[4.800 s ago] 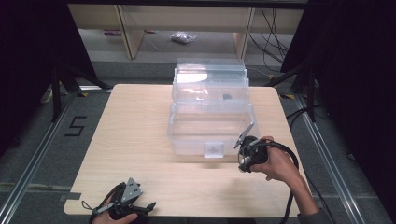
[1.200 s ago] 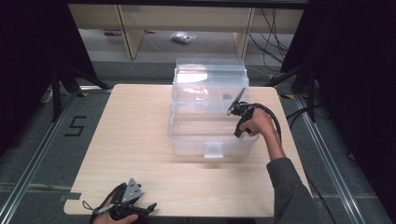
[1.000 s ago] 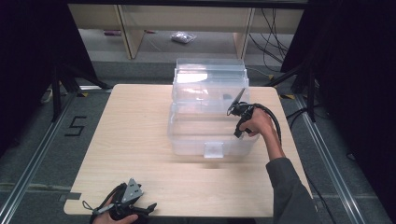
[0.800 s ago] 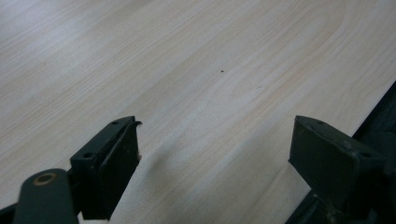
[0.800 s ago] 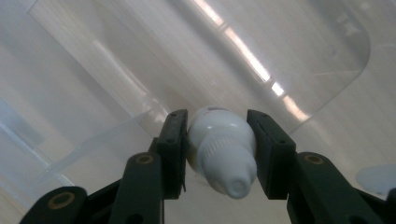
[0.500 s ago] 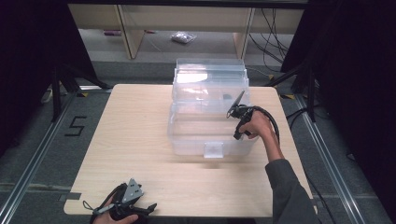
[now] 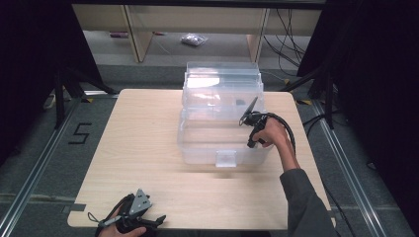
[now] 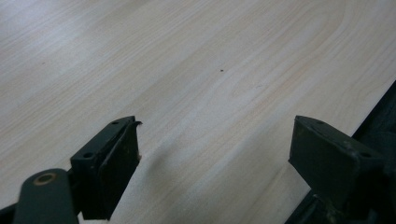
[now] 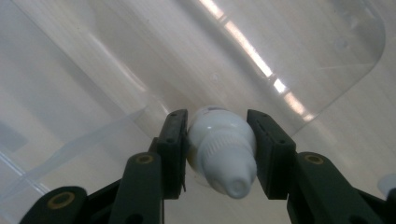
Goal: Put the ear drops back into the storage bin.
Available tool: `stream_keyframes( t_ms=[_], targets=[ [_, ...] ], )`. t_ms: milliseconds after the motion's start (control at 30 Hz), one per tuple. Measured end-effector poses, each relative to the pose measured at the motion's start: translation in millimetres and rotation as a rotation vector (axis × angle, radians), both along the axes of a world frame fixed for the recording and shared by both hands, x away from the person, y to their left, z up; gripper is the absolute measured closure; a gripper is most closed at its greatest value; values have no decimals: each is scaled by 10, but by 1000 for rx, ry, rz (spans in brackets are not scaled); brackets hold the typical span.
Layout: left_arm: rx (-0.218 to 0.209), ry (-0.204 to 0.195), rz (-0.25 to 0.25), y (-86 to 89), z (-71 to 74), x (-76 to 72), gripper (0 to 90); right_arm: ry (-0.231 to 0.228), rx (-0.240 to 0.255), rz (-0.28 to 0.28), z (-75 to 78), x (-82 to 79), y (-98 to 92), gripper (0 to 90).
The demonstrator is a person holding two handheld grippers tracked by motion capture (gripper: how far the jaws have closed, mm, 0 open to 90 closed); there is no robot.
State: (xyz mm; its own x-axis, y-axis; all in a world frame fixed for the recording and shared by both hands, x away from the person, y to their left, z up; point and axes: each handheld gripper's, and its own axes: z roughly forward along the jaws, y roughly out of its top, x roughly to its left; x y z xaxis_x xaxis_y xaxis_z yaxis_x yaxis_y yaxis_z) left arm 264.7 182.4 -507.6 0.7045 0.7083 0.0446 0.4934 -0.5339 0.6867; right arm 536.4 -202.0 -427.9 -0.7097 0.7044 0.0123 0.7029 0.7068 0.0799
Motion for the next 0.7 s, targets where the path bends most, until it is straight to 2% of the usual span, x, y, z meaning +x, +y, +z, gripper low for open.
stream_keyframes(
  t_ms=[67,167,233,300,333,400,533,567,600,633,667,700],
  targets=[
    [8,-4,-8,3,4,3,153,17,2,-31,-10,-18,30,604],
    [7,0,-1,4,1,4,153,21,8,-40,-13,-26,47,603],
    [6,0,2,1,-4,3,153,16,13,-12,-46,-15,18,603],
    [10,-6,-9,3,2,3,153,22,-3,-30,-47,-23,28,603],
    [44,3,-35,24,20,9,153,18,-6,-32,-72,-24,16,603],
    [33,10,-25,20,14,8,153,27,6,-20,-102,-17,-10,603],
    [32,10,-25,20,13,8,153,19,-15,-25,-130,-19,-15,602],
    [32,11,-25,18,11,9,153,34,-4,-41,-138,-30,-5,601],
    [47,3,-36,25,15,16,153,24,-31,-6,-147,-13,-32,581],
    [38,2,-28,18,9,15,153,27,-29,-11,-141,-15,-29,539],
    [14,-3,-9,4,-2,9,153,23,-9,-45,-126,-31,-2,485],
    [14,-3,-9,4,-2,9,153,23,-9,-45,-126,-31,-2,485]
  ],
)
